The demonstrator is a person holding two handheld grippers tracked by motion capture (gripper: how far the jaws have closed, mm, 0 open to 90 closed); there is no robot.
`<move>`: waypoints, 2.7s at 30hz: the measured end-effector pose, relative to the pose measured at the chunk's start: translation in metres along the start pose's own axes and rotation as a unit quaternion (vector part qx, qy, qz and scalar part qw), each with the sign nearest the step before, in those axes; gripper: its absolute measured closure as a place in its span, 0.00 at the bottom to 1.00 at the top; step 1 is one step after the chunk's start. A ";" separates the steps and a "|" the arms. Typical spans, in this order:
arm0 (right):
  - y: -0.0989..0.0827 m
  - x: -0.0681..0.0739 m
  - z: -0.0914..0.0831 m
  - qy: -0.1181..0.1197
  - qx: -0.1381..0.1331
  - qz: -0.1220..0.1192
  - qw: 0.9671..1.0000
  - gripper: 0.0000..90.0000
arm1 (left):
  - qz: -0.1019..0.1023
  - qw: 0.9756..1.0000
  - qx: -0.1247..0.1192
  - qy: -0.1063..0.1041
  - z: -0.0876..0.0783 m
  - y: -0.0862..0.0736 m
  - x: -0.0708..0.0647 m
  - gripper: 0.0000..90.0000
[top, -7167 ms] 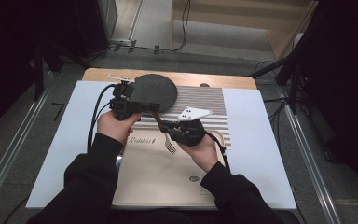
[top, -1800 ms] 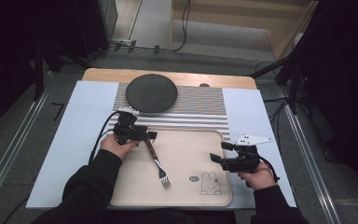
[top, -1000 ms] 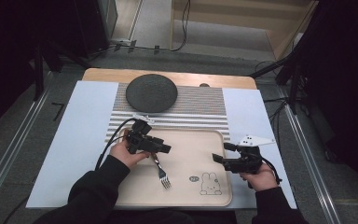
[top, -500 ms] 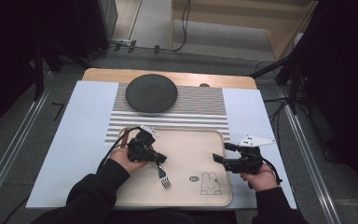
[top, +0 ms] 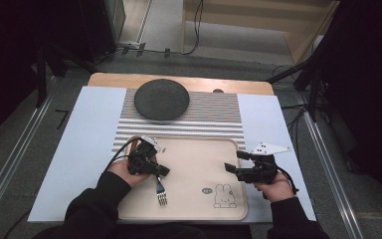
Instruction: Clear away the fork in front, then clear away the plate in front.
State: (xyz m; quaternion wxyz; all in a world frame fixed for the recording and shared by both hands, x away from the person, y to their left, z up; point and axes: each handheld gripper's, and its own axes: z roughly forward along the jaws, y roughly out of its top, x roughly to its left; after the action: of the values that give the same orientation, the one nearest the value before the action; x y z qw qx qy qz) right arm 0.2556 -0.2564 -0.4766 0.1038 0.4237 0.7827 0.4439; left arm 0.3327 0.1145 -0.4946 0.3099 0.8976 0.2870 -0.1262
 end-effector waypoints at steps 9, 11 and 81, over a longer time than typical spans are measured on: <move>0.003 0.001 0.004 0.005 0.002 -0.005 1.000 0.30 | -0.012 1.000 -0.003 0.016 -0.016 -0.012 0.010 0.98; 0.003 0.001 0.004 0.005 0.003 -0.006 1.000 0.30 | -0.014 1.000 -0.004 0.021 -0.020 -0.015 0.012 0.99; -0.002 0.000 0.002 0.006 0.007 -0.007 1.000 0.29 | -0.057 0.974 -0.213 0.045 -0.097 -0.041 0.034 0.32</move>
State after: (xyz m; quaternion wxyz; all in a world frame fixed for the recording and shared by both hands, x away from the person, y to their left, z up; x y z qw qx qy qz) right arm 0.2552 -0.2555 -0.4793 0.0995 0.4164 0.7894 0.4400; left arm 0.3409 0.2168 -0.4530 0.4731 0.7978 0.3716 -0.0390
